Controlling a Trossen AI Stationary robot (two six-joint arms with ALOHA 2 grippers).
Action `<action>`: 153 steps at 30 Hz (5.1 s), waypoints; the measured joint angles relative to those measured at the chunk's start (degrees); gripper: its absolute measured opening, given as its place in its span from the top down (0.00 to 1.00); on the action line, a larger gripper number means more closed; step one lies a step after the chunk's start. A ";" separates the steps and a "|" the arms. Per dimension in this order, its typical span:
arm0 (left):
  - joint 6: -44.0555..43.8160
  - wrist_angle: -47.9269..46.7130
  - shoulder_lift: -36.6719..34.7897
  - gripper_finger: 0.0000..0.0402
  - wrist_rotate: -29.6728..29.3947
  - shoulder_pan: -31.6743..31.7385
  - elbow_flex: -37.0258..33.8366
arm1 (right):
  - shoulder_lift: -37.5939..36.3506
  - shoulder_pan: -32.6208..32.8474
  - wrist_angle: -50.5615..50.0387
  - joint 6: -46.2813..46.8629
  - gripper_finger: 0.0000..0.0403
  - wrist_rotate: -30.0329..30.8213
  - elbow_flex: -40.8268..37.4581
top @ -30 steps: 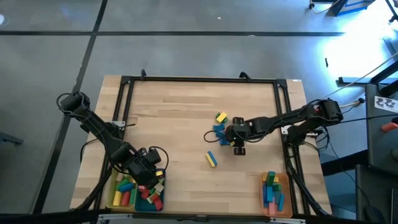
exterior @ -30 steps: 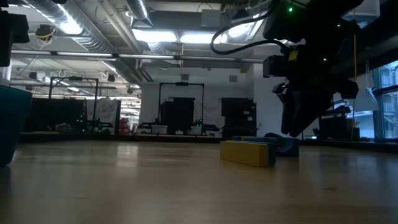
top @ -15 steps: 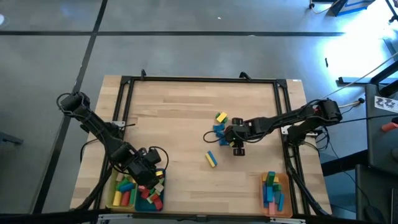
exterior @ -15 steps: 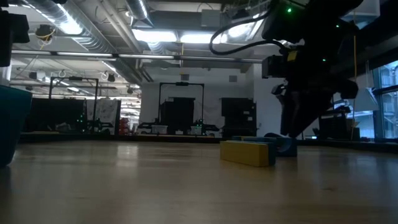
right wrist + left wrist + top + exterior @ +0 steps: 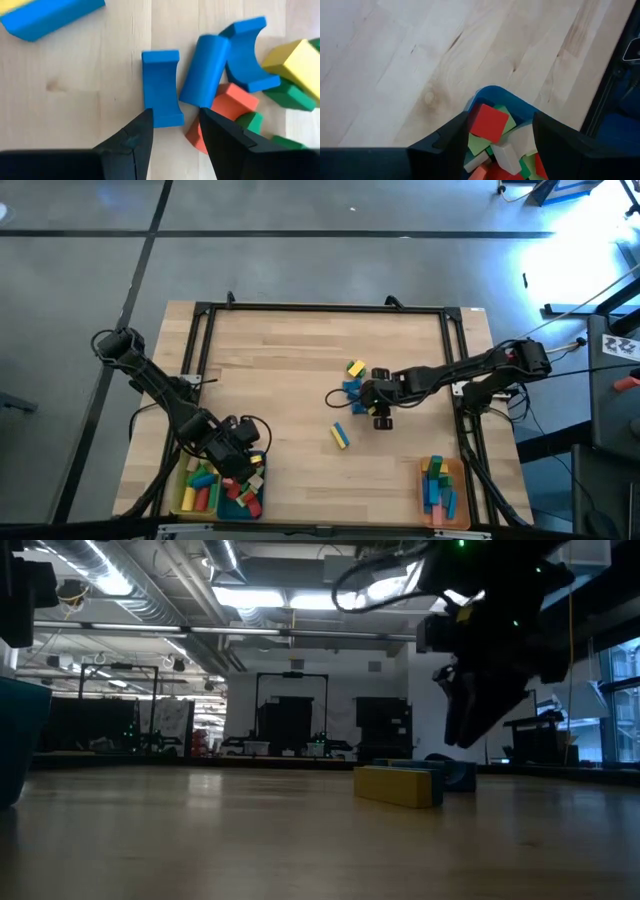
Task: Sort blocks by size
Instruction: Put the blue arch block into the blue bin
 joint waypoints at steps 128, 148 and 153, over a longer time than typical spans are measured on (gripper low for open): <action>93.50 56.85 11.10 0.51 -15.88 14.17 0.00 | 4.80 0.15 15.77 8.94 0.64 -35.27 14.88; 99.87 56.94 11.23 0.51 -15.85 14.64 0.04 | 4.83 -0.02 15.65 48.42 0.64 -24.98 14.90; 98.11 51.82 11.23 0.51 -15.85 15.55 0.04 | 4.83 -0.02 15.64 58.78 0.64 -27.72 14.90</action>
